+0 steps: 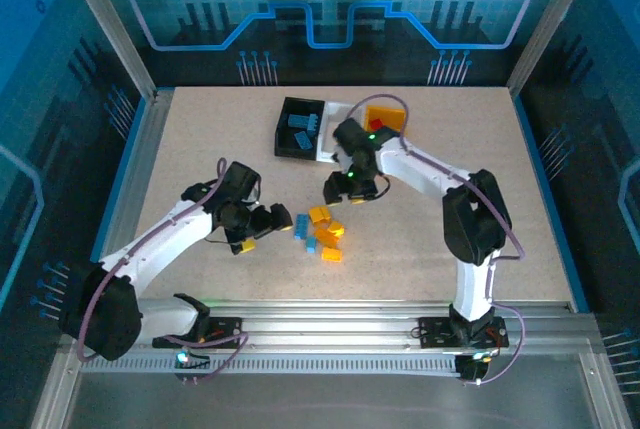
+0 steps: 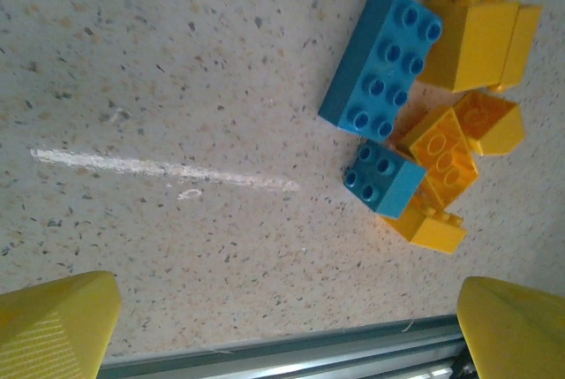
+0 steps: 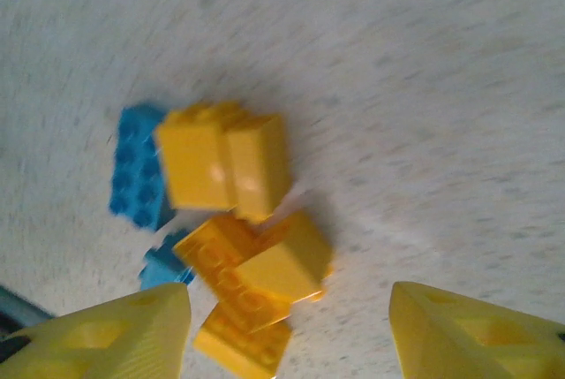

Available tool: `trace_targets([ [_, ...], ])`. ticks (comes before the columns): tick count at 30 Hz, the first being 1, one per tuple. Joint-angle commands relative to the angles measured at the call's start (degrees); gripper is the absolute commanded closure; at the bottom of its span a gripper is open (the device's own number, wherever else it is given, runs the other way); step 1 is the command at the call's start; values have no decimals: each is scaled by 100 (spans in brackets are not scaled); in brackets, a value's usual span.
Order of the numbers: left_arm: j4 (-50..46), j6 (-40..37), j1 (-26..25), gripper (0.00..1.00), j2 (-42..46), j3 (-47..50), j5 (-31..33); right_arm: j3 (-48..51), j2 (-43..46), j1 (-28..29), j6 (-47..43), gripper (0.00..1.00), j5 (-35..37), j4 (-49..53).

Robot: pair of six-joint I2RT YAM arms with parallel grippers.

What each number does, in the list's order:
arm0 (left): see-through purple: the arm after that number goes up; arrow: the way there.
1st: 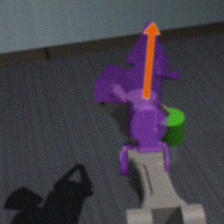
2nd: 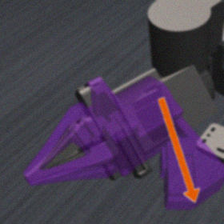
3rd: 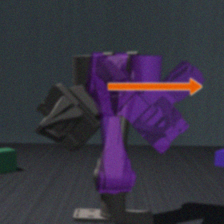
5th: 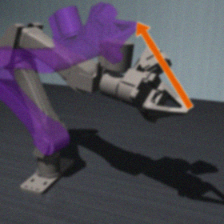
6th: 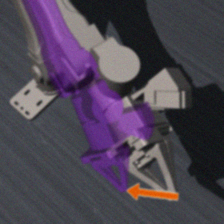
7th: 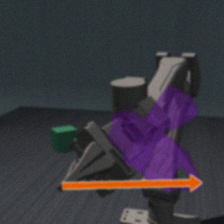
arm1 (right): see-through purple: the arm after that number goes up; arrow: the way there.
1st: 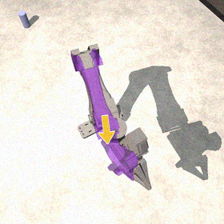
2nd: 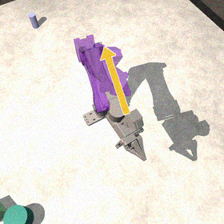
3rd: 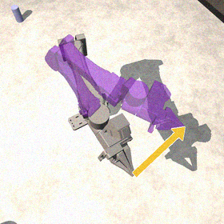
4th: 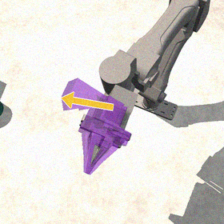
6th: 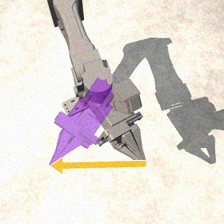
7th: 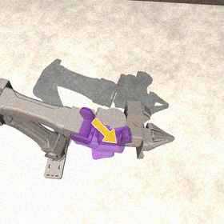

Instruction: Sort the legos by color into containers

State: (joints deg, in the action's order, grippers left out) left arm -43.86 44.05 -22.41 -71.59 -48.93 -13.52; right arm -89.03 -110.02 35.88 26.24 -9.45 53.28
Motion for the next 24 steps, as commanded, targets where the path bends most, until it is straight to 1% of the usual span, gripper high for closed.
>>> trace_targets([
  [1, 92, -51, 78, 1, 112, -89, -280, -202, -369, 211, -193, 40, 141, 275],
  [6, 26, -39, 93, 1, 183, -57, -265, -392, -797, 284, -91, 45, 57, 192],
  [12, -27, 50, 147, 1, 445, 129, -248, -492, -1094, 305, -133, 49, 109, 184],
  [17, -143, 52, 210, 1, 623, 231, -241, -518, -1223, 262, -90, 53, 207, 127],
  [24, -244, 17, 316, 1, 769, 321, -258, -510, -1255, 106, -31, 62, 381, 96],
])
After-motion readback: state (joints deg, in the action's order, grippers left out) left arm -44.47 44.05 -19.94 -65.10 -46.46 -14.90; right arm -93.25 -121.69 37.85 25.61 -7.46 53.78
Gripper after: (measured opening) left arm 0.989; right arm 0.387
